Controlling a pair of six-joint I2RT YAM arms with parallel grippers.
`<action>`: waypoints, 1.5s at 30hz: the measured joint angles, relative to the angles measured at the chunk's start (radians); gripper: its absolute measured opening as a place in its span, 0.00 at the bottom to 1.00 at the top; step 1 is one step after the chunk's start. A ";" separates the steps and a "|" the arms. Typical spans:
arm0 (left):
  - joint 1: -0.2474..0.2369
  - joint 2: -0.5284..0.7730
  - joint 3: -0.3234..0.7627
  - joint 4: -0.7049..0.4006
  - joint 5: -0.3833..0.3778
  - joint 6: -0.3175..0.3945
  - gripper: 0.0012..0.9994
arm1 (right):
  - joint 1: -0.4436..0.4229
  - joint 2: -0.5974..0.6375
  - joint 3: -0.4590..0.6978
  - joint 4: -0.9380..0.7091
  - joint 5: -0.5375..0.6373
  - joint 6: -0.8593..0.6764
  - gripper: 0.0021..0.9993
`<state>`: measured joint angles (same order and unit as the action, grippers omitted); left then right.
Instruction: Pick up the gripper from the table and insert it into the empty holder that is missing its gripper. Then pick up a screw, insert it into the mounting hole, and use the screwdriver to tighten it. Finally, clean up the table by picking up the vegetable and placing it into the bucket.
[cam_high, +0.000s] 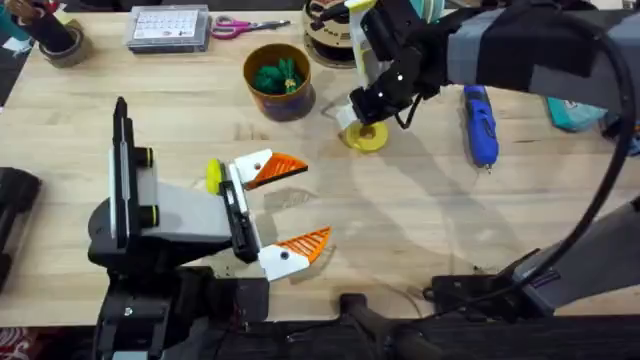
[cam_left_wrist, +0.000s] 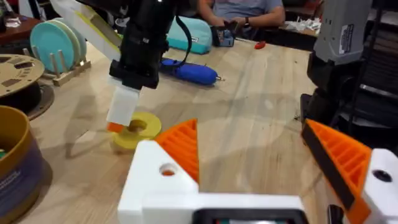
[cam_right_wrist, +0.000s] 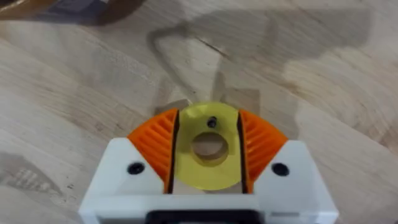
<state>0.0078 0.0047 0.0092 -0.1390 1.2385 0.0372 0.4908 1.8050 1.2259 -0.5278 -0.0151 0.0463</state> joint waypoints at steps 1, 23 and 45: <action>0.000 0.000 0.000 0.000 0.000 0.000 0.99 | 0.000 0.000 0.000 0.000 0.000 0.000 0.51; 0.000 0.000 0.000 0.000 0.000 0.000 0.99 | 0.000 0.000 0.000 0.000 0.000 0.002 0.09; 0.000 0.000 0.000 0.000 0.000 0.000 0.99 | 0.000 0.000 0.001 0.017 0.003 0.003 0.00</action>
<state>0.0078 0.0044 0.0090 -0.1390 1.2385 0.0372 0.4908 1.8050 1.2268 -0.5111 -0.0116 0.0490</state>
